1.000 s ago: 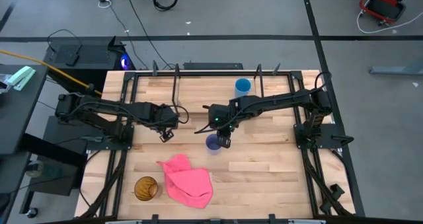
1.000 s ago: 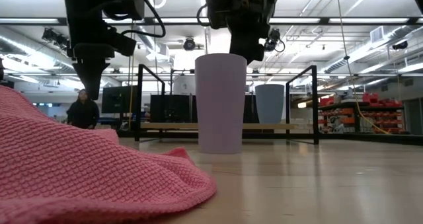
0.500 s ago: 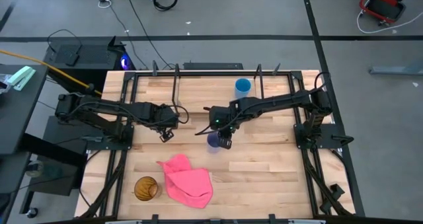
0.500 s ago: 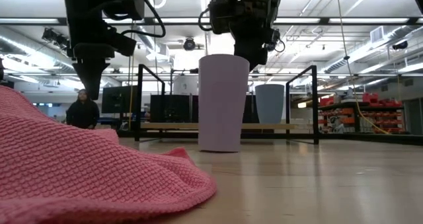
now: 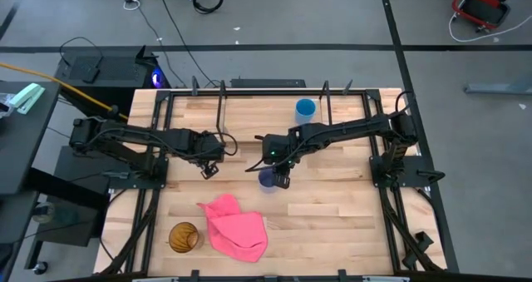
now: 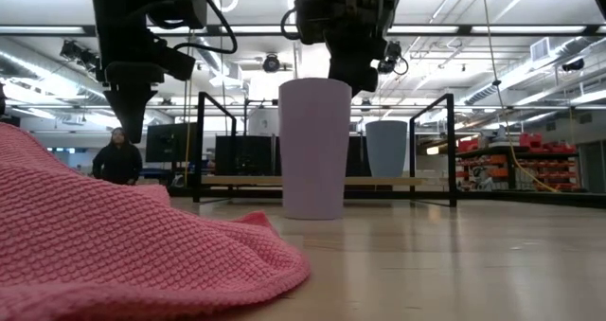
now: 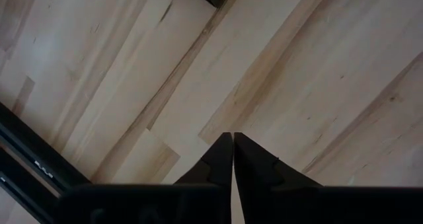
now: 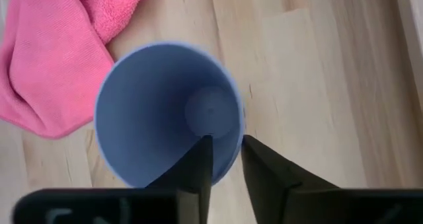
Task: Stack small to large cups/mugs on shelf
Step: Put the purple cup on the shelf
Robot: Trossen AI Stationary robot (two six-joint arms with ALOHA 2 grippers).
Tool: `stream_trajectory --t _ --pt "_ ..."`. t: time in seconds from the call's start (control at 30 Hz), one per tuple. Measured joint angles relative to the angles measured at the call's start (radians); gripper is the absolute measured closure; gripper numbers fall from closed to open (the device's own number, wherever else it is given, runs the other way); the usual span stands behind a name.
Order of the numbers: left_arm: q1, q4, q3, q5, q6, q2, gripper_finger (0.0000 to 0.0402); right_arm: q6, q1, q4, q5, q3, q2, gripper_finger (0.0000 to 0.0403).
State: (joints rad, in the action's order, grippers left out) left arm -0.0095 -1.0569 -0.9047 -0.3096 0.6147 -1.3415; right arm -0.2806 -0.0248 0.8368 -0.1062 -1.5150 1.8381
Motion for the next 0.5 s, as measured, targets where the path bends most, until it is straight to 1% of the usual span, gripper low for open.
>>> stream_trajectory --t 0.17,0.27,0.5 --pt "0.000 0.000 0.000 0.000 0.000 0.000 0.0389 0.006 0.012 -0.007 0.000 0.000 0.000 0.0366" --pt "0.000 0.000 0.000 0.000 0.000 0.000 0.0387 0.022 0.015 -0.009 0.000 0.000 0.000 0.0392" --pt "0.000 0.000 0.000 0.000 0.000 0.000 0.0378 0.050 0.026 -0.037 0.001 -0.013 0.000 0.0398"
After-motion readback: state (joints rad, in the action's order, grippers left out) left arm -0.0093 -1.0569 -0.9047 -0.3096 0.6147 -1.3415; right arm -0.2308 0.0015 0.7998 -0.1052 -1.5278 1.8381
